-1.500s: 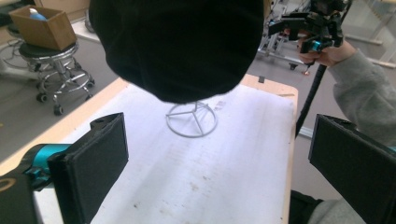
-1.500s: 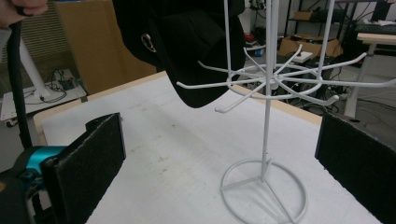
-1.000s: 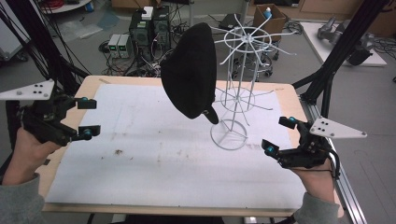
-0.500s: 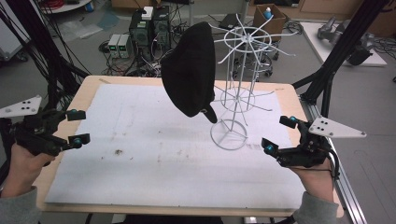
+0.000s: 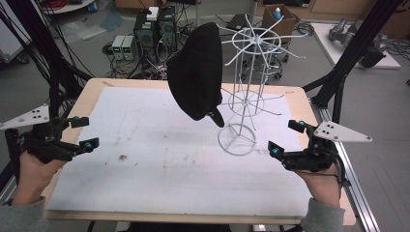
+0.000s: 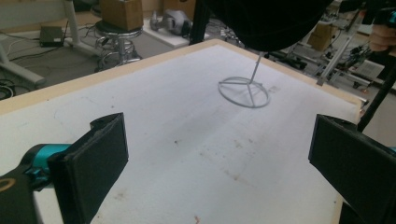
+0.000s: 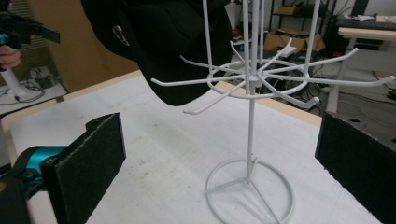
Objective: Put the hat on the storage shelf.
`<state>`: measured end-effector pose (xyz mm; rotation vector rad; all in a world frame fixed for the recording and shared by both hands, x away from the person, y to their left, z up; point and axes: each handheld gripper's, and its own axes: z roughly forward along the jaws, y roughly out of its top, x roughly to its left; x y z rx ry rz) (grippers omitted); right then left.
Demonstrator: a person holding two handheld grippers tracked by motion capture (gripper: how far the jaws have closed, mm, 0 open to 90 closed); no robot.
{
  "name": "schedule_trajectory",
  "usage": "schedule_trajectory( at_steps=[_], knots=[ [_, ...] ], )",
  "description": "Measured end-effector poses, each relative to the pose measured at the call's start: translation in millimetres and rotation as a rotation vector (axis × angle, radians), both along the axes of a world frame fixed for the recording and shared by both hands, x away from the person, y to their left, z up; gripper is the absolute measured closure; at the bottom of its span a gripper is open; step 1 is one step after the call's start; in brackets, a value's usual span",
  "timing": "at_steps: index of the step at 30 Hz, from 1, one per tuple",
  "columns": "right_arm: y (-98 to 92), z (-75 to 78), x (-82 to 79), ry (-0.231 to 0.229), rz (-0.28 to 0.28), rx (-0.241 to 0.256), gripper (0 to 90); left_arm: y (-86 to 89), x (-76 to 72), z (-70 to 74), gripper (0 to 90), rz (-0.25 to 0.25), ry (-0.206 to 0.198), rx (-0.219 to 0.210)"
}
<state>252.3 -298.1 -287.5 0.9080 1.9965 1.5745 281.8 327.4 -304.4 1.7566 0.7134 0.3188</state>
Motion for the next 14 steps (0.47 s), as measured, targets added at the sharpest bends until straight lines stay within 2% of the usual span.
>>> schedule_trajectory(
  at_steps=[2,5,12,14],
  knots=[
    [-0.3,-0.6,0.5,0.001,-0.006,-0.001,0.7,-0.9,1.7,-3.3,5.1,0.018,0.002,0.013],
    [-2.7,-1.9,0.8,0.001,-0.020,0.004,0.7,-0.5,4.8,-8.4,5.1,0.029,0.009,0.009],
    [-8.5,-6.7,0.8,0.004,-0.040,0.018,0.7,-3.9,9.5,-17.1,5.1,0.037,0.034,0.027],
    [-9.2,-7.7,1.1,0.003,-0.039,0.021,0.7,-5.5,9.0,-17.2,5.1,0.027,0.030,0.037]
  ],
)
